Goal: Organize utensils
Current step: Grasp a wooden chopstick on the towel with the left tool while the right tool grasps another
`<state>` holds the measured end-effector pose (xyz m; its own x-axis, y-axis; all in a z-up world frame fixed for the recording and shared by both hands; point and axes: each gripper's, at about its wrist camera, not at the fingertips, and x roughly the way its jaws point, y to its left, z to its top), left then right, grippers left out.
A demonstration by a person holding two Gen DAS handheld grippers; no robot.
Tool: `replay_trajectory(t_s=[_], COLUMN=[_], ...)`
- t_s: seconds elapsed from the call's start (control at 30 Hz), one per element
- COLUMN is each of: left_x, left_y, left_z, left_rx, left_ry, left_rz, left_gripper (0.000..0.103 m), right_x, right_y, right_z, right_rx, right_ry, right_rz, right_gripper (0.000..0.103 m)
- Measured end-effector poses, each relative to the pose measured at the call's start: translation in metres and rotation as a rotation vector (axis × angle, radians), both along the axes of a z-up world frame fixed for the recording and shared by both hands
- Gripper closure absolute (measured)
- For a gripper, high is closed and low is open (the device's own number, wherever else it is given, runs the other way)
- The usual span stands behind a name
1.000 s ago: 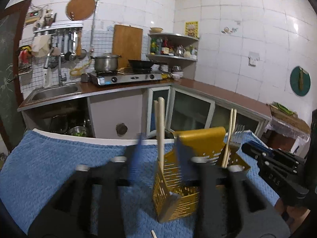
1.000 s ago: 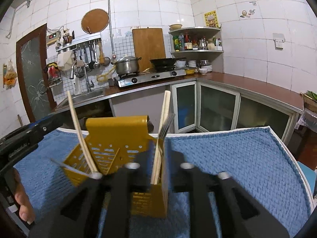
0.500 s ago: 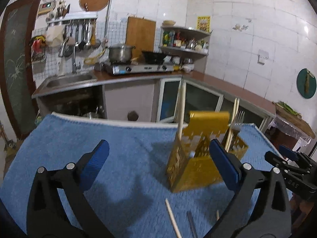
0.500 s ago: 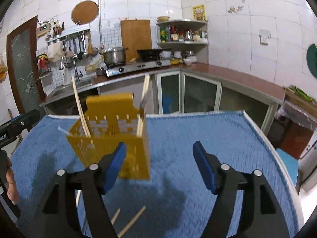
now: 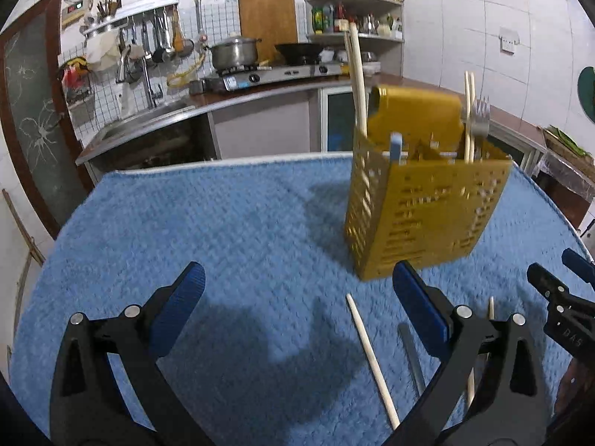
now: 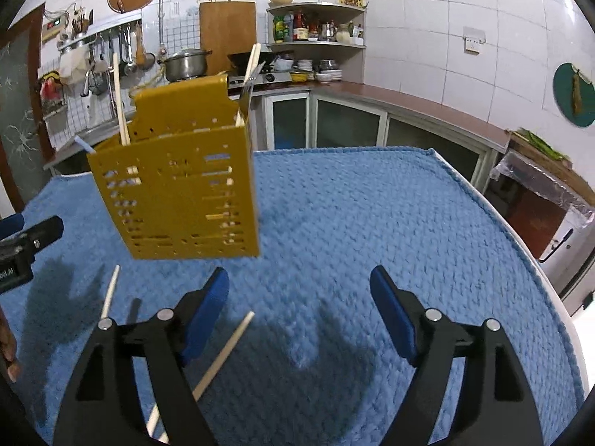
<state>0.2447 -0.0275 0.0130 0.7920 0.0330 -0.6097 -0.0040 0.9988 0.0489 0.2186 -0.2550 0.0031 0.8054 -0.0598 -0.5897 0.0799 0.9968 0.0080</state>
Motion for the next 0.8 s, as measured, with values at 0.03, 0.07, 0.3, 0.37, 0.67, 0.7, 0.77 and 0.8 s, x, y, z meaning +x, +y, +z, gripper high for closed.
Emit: replay_trajectory(t_s=[0.03, 0.07, 0.3, 0.37, 0.67, 0.7, 0.77, 0.8], left_x=[0.0, 0.0, 0.005, 0.01, 0.02, 0.021, 0.022, 0.022], left_y=[0.001, 0.001, 0.001, 0.002, -0.005, -0.006, -0.011, -0.012], left_z=[-0.002, -0.005, -0.026, -0.033, -0.054, -0.057, -0.062, -0.064], left_rx=[-0.005, -0.015, -0.047, -0.066, -0.124, -0.122, -0.106, -0.101], left_ry=[0.007, 0.013, 0.089, 0.124, 0.243, 0.257, 0.282, 0.289], left_rz=[-0.001, -0.01, -0.006, -0.004, -0.009, -0.012, -0.017, -0.022], left_gripper=[0.005, 0.005, 0.005, 0.006, 0.024, 0.028, 0.034, 0.036], right_x=[-0.001, -0.001, 0.004, 0.005, 0.016, 0.017, 0.018, 0.017], right_y=[0.001, 0.004, 0.011, 0.013, 0.021, 0.022, 0.026, 0.027], right_z=[-0.001, -0.002, -0.021, -0.025, -0.041, -0.044, -0.049, -0.049], right_rx=[-0.002, -0.004, 0.008, 0.029, 0.094, 0.104, 0.114, 0.113], right_ry=[0.001, 0.004, 0.096, 0.116, 0.204, 0.222, 0.24, 0.24], right_rz=[0.0, -0.005, -0.003, 0.007, 0.037, 0.037, 0.042, 0.044], right_gripper=[0.026, 0.026, 0.026, 0.026, 0.045, 0.053, 0.06, 0.061])
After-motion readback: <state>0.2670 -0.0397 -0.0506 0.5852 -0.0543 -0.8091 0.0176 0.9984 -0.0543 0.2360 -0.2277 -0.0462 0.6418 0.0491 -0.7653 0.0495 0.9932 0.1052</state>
